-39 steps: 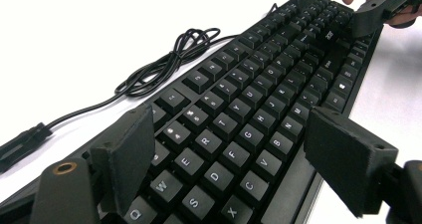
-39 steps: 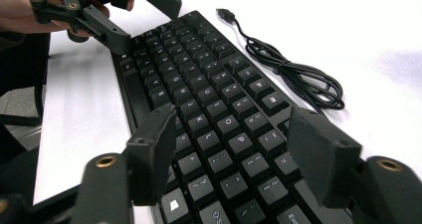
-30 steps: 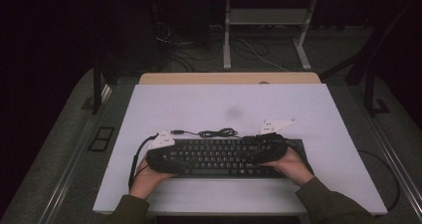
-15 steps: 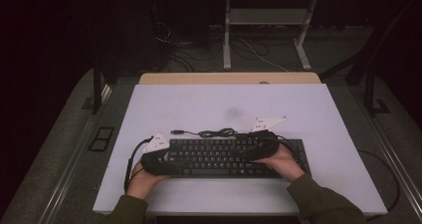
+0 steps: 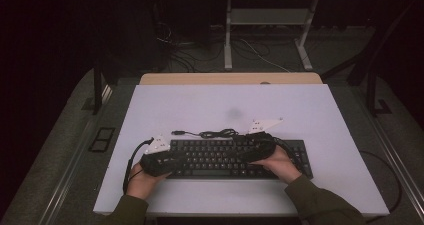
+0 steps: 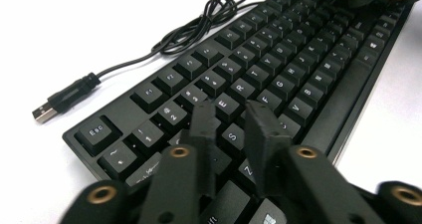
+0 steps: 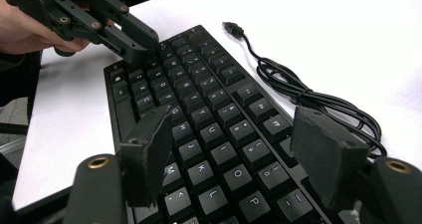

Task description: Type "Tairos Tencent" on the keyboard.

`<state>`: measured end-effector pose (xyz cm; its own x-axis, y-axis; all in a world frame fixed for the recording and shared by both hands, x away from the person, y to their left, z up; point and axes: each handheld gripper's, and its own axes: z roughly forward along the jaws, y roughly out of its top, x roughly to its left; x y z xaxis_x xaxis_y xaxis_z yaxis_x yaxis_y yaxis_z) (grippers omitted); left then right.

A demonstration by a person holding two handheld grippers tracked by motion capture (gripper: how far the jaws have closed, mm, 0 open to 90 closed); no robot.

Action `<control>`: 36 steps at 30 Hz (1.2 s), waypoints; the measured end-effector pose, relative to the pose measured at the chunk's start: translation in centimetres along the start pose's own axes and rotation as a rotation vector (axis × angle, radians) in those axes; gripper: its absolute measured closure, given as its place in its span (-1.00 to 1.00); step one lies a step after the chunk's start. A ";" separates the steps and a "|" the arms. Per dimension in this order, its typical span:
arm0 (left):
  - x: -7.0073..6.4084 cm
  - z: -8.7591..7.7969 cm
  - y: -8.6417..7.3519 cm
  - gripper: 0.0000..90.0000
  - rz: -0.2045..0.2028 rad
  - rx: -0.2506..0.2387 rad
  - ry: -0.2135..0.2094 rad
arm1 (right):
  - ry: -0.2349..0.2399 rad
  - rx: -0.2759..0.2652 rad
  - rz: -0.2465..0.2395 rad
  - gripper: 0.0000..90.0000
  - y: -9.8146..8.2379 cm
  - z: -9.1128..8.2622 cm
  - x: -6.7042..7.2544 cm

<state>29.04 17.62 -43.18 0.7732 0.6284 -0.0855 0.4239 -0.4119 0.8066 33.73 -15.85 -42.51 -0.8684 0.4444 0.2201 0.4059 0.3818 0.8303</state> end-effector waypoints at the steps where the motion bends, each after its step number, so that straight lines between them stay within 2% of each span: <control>1: 0.0 0.0 0.0 0.80 0.000 0.006 -0.005 | -0.002 -0.001 0.001 -0.28 0.0 0.0 0.0; 5: 0.2 0.1 0.0 0.97 -0.012 0.014 -0.001 | -0.001 -0.002 -0.001 -0.28 0.0 0.0 -0.1; 15: 0.5 0.2 -0.2 0.97 -0.031 0.027 0.005 | -0.001 -0.004 -0.001 -0.28 0.0 -0.1 -0.1; 36: 0.8 0.6 -0.4 0.97 -0.038 0.057 -0.001 | -0.005 0.000 -0.001 -0.28 0.0 0.0 -0.1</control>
<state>29.80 17.89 -43.96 0.7564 0.6437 -0.1160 0.4792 -0.4247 0.7681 33.78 -15.88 -42.56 -0.8672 0.4480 0.2173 0.4056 0.3825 0.8302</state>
